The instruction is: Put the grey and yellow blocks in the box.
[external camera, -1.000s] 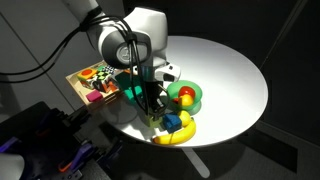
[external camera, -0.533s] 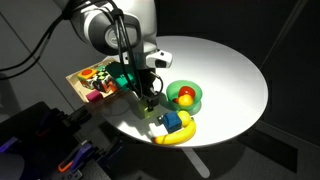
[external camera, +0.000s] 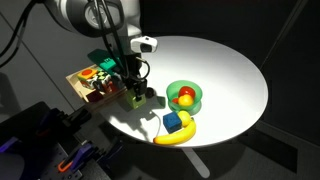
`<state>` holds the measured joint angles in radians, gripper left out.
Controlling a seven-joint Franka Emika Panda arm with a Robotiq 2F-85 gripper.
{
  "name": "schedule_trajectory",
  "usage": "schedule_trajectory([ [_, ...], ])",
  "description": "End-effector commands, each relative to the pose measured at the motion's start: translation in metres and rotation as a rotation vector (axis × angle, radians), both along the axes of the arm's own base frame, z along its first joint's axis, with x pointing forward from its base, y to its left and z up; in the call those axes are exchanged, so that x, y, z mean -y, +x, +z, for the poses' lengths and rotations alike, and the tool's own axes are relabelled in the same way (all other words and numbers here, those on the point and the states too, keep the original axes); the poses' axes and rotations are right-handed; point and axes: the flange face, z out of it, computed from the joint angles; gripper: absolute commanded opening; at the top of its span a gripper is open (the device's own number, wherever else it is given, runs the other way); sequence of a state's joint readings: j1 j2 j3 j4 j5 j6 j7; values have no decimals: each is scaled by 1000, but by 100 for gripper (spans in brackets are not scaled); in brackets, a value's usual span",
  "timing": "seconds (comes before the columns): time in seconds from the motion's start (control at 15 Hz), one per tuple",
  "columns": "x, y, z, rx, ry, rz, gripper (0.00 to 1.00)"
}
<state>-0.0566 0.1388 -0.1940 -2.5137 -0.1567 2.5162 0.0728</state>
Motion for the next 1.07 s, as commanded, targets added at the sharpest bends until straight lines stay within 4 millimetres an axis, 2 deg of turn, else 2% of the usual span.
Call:
schedule_trajectory([
  [0.0, -21, -19, 20, -10, -9, 60, 28],
  [0.47, -63, -44, 36, -62, -14, 178, 28],
  [1.0, -110, -65, 43, -109, -8, 313, 28],
])
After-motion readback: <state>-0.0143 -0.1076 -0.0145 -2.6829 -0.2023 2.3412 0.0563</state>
